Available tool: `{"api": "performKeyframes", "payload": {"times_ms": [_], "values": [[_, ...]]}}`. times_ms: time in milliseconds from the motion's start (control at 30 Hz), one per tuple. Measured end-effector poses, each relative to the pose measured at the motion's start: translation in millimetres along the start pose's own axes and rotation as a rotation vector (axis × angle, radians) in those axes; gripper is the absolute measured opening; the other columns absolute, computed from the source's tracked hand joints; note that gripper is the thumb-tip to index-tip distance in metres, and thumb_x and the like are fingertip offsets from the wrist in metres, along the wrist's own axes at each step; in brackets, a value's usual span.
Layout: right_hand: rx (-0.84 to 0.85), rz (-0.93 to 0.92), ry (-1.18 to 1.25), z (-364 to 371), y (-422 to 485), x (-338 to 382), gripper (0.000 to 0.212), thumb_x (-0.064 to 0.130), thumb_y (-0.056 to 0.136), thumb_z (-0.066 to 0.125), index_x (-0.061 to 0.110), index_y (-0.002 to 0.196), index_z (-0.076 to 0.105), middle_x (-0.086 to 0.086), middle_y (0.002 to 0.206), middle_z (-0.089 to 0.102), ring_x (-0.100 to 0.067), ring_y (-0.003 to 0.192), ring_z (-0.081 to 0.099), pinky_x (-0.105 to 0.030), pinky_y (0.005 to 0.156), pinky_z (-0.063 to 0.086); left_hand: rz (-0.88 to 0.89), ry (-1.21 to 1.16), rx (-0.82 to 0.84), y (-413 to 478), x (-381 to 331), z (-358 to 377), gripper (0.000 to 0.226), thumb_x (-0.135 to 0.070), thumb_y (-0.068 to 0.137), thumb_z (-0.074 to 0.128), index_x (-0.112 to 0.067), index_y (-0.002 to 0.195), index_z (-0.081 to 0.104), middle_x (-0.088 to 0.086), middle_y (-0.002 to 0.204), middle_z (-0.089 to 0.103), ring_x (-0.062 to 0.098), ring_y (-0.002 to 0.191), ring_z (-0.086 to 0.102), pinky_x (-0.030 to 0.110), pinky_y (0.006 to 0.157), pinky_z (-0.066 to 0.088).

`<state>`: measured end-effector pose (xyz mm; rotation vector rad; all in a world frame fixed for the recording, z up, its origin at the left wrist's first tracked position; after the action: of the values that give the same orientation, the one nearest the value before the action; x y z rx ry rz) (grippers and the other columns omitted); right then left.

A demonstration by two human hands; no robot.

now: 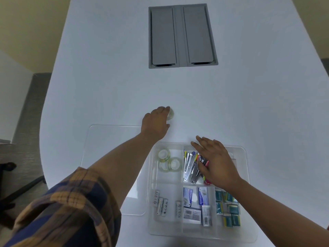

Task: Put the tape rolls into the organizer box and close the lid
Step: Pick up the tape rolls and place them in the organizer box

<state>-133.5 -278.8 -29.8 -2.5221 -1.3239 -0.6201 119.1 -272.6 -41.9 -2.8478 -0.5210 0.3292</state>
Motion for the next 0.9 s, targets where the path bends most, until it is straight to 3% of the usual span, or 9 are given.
{"api": "performKeyframes", "payload": {"times_ms": [100, 200, 300, 600, 900], "values": [[0.001, 0.004, 0.005, -0.2, 0.1, 1.4, 0.063, 0.017, 0.082, 0.064, 0.025, 0.141, 0.045, -0.001, 0.15, 0.039, -0.018, 0.137, 0.036, -0.037, 0.116, 0.016, -0.008, 0.042, -0.073, -1.6, -2.4, -2.2, 0.06, -0.035, 0.088, 0.059, -0.019, 0.141, 0.037, 0.007, 0.127, 0.051, 0.028, 0.11, 0.055, 0.038, 0.082, 0.042], [-0.003, 0.006, 0.007, -0.2, 0.1, 2.0, 0.062, 0.017, 0.082, 0.063, 0.025, 0.141, 0.045, 0.0, 0.15, 0.039, -0.018, 0.137, 0.037, -0.037, 0.116, 0.016, -0.044, 0.05, -0.057, -3.1, -1.9, -2.1, 0.048, -0.038, 0.085, 0.06, -0.015, 0.126, 0.051, 0.009, 0.118, 0.052, 0.028, 0.103, 0.055, 0.036, 0.078, 0.04], [-0.003, 0.004, -0.001, -0.1, -0.2, 2.3, 0.062, 0.016, 0.082, 0.064, 0.024, 0.141, 0.045, 0.0, 0.151, 0.038, -0.017, 0.137, 0.036, -0.035, 0.116, 0.014, -0.095, -0.026, -0.054, -5.9, 2.2, -6.7, 0.046, -0.036, 0.078, 0.066, -0.011, 0.114, 0.054, 0.009, 0.114, 0.051, 0.027, 0.099, 0.055, 0.037, 0.077, 0.042], [-0.003, 0.013, -0.023, 0.1, -0.6, 3.4, 0.063, 0.018, 0.082, 0.064, 0.025, 0.142, 0.043, -0.002, 0.15, 0.039, -0.019, 0.137, 0.036, -0.035, 0.116, 0.013, -0.015, -0.314, -0.314, -43.4, -18.5, -56.8, 0.048, -0.038, 0.068, 0.074, -0.017, 0.105, 0.055, 0.002, 0.103, 0.058, 0.026, 0.09, 0.058, 0.035, 0.073, 0.045], [0.01, 0.014, -0.049, 0.1, -1.4, 4.8, 0.066, 0.018, 0.08, 0.064, 0.024, 0.142, 0.041, -0.004, 0.151, 0.039, -0.023, 0.137, 0.036, -0.039, 0.115, 0.016, 0.093, -0.228, -0.302, -125.4, -36.4, -45.1, 0.047, -0.038, 0.072, 0.069, -0.017, 0.112, 0.057, 0.001, 0.109, 0.061, 0.025, 0.093, 0.059, 0.037, 0.079, 0.042]]}}
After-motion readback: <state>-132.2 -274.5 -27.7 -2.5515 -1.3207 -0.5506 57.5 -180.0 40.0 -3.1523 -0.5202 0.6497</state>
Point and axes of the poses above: each hand's wrist, its own y-axis towards the middle knuckle, its own z-axis out of the palm, x = y × z, the point moved 3 cm from there along y, towards the middle knuckle
